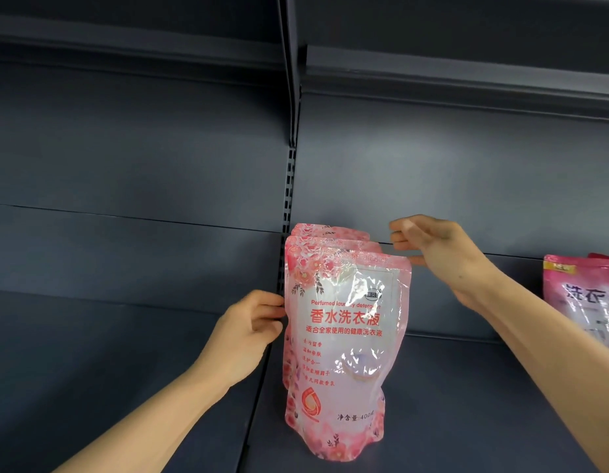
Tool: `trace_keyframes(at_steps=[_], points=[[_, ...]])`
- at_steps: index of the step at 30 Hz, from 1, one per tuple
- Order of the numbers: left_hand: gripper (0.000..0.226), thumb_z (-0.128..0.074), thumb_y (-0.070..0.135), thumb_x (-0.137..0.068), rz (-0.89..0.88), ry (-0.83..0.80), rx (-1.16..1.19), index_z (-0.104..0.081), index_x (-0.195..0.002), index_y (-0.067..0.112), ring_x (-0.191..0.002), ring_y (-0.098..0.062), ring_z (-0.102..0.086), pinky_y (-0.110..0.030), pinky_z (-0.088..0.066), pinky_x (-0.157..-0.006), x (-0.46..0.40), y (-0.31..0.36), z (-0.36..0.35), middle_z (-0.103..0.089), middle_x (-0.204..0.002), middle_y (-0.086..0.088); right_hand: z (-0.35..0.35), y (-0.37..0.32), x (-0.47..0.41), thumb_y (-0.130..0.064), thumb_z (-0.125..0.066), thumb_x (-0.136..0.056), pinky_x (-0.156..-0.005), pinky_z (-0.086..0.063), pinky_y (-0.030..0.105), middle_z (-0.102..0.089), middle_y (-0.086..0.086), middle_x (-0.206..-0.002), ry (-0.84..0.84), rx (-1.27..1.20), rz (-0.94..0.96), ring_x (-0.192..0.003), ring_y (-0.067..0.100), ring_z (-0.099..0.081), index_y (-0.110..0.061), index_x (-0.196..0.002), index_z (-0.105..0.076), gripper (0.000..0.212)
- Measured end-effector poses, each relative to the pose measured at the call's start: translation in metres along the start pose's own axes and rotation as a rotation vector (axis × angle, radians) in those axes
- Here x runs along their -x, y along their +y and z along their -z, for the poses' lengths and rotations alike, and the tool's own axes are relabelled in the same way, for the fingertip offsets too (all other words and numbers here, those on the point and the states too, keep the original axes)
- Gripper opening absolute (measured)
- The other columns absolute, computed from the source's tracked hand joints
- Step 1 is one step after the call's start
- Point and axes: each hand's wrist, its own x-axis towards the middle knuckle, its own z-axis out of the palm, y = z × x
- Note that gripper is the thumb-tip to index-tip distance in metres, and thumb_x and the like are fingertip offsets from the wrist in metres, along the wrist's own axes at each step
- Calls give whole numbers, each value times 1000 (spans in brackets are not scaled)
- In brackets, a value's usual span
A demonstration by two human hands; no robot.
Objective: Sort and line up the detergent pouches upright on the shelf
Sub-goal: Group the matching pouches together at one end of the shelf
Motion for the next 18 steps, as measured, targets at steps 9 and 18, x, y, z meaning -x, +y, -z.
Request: trace_keyframes(at_steps=[9, 18], points=[[27, -61, -3, -82, 48, -170, -47, -68, -92, 21, -83, -5, -67, -21, -52, -79, 49, -15, -13, -73, -91, 6, -1, 24, 63, -21, -64, -87, -90, -50, 29, -72, -5, -103, -55, -129, 4, -97, 11, -67, -18, -109, -64, 22], [12, -68, 10, -83, 105, -84, -109, -63, -74, 14, -72, -18, -66, -19, -48, -58, 45, -20, -21, -72, -78, -4, -14, 27, 68, 0, -66, -84, -62, -56, 25, -72, 4, -71, 75, -73, 68, -65, 19, -69, -6, -77, -65, 9]])
